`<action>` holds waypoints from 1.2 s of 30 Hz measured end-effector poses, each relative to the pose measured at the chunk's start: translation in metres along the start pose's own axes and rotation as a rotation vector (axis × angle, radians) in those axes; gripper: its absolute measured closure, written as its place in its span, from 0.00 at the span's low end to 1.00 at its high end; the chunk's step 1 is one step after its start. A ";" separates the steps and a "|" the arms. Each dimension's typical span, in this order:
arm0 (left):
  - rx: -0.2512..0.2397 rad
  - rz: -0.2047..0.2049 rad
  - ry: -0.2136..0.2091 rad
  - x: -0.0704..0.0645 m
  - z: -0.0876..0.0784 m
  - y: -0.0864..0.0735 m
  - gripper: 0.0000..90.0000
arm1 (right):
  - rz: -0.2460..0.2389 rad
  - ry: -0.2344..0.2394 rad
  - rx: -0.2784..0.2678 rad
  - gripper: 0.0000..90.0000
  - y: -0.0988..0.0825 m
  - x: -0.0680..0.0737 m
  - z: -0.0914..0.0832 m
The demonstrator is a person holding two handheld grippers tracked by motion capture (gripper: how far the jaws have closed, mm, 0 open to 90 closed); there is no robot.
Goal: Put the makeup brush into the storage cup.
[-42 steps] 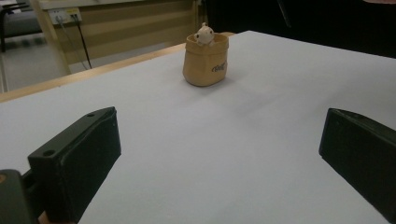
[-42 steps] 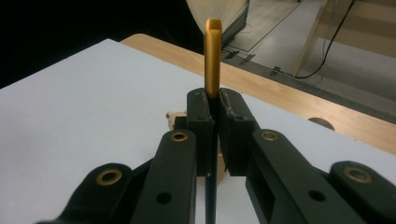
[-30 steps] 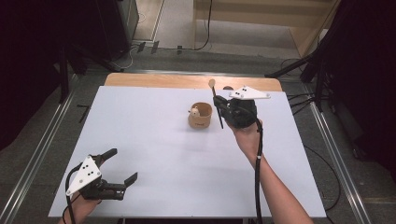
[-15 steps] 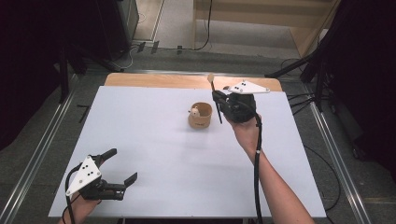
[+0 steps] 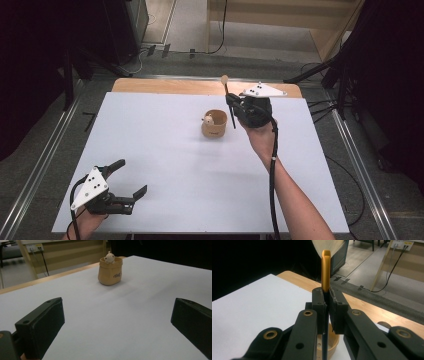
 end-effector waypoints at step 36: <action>0.006 -0.005 0.000 0.000 -0.001 -0.001 0.00 | -0.008 0.019 -0.080 0.94 0.008 0.001 0.036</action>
Point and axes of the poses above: each handheld gripper's, and its own axes: z roughly forward along the jaws, y roughly out of its top, x roughly to its left, the point moved 7 cm from there along z, roughly forward along the jaws, and after that the axes turned 14 degrees about -x, right-handed, at the moved point
